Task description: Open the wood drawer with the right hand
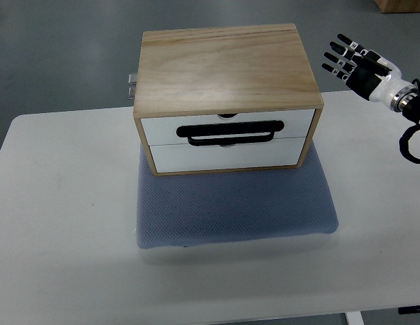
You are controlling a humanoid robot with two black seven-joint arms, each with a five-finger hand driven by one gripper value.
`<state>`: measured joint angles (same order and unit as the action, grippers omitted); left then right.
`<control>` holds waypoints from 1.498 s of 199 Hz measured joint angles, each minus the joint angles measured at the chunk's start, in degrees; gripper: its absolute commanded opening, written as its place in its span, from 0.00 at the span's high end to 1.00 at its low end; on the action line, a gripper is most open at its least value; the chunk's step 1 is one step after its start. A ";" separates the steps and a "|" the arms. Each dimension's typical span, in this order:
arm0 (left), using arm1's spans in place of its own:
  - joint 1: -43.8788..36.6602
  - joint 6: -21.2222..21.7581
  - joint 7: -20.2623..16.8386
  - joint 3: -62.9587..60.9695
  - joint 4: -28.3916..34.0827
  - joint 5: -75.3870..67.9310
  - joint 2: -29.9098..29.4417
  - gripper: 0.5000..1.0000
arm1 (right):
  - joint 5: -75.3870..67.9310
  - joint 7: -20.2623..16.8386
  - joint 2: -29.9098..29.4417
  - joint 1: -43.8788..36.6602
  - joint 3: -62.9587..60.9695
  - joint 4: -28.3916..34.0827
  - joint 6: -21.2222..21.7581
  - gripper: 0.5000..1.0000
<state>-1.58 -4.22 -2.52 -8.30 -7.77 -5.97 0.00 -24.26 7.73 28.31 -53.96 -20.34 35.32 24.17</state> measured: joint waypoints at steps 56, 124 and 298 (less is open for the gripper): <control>-0.01 -0.07 0.12 -0.21 -0.34 -0.41 0.00 0.00 | 0.14 -0.09 0.00 -0.08 0.13 0.01 0.00 0.09; 0.07 0.00 0.15 -0.10 0.38 0.03 0.00 0.00 | 0.09 -0.09 1.03 -0.34 -0.02 0.02 0.04 0.09; 0.08 0.00 0.15 -0.03 0.31 -0.01 0.00 0.00 | 7.45 3.75 5.72 -0.09 0.09 0.23 0.15 0.10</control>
<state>-1.50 -4.22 -2.37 -8.34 -7.47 -5.98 0.00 -16.80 11.48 34.03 -54.06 -20.25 35.55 24.32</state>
